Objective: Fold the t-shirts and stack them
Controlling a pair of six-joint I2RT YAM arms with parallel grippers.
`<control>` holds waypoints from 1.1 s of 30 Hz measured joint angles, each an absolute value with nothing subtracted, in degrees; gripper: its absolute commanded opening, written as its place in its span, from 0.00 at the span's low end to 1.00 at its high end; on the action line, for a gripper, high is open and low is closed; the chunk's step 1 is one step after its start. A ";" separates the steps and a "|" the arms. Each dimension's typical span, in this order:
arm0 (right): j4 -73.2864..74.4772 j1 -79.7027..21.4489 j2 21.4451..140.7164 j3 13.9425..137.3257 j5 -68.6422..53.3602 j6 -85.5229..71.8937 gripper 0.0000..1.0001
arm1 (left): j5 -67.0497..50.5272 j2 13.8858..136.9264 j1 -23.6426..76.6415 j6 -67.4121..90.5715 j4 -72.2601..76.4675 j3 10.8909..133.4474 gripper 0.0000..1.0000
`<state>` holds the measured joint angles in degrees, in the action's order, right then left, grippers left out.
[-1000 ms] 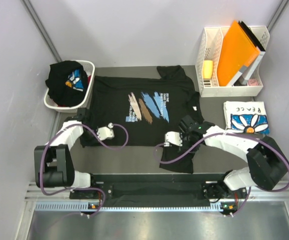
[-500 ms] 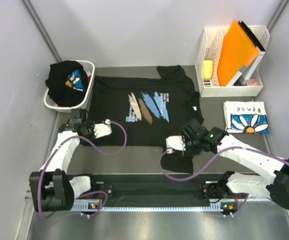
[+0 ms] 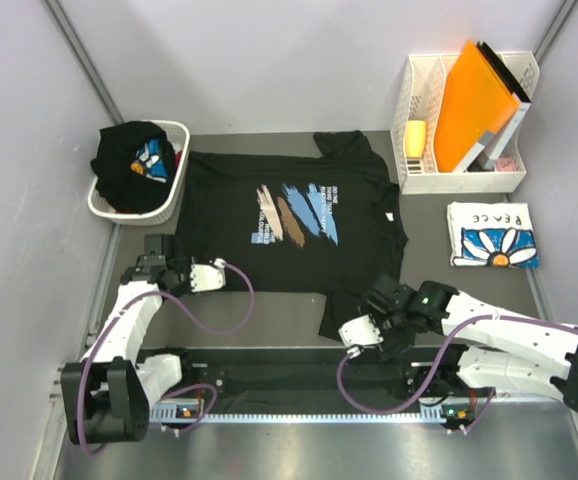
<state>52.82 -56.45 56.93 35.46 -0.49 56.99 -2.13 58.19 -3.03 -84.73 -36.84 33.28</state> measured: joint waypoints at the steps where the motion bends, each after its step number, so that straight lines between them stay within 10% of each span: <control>1: 52.60 -56.82 57.19 35.38 -0.67 56.99 0.72 | -2.31 58.94 -3.05 -84.79 -36.40 33.65 0.48; 33: 39.27 -67.79 65.56 29.52 -2.74 52.31 0.46 | -3.42 67.59 -3.03 -85.41 -32.14 45.84 0.48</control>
